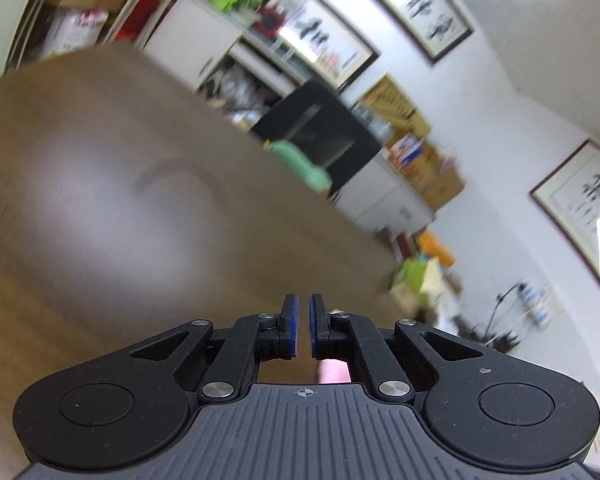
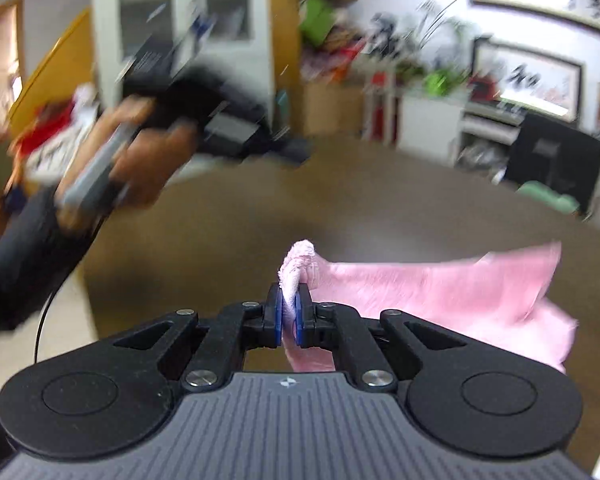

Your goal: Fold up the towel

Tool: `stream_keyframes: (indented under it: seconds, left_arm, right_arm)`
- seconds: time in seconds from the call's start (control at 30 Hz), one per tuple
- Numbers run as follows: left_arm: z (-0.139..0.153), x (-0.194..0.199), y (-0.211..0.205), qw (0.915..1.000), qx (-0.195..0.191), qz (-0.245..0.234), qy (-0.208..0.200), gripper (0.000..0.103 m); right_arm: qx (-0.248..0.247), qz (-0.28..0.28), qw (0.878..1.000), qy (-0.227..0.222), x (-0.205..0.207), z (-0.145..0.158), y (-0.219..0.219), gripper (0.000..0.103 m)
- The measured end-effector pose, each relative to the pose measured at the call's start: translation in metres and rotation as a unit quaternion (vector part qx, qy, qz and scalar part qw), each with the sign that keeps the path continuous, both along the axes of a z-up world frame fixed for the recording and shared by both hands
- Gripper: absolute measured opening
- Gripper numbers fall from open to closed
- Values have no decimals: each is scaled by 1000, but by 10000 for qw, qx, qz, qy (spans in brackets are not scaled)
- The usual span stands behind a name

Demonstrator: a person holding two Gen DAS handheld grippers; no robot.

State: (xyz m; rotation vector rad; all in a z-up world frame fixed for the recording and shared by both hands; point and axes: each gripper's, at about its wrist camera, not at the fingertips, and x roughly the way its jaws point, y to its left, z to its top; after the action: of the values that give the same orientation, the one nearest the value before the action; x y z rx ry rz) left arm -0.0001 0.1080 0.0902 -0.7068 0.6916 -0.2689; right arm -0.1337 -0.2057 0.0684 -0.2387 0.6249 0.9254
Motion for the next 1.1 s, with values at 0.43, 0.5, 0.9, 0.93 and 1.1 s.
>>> stream_keyframes:
  seconds: [0.43,0.5,0.9,0.93,1.1]
  left_arm:
    - [-25,1,-58,9926,599,-1005,320,9]
    - [-35,8,-69,9911,575,-1113,442,9]
    - [-52,-37,-83,9831,610,-1698,323,22]
    - [-51,-45,-82,9811,625,-1811,277,25]
    - [-55,-70,-94,9687,934,-2282,290,27]
  right_arm:
    - [366,-324,9985,249,-16,17,-30,60]
    - [438,-817,9956,97,-8,19,-44,61]
    - [440,-3047,9485,745,110,-6,-81,64]
    - [498,-3039,9472,888,119,-9,-87,64]
    - [437,-2786,9476,1499,148,-26,-86,59]
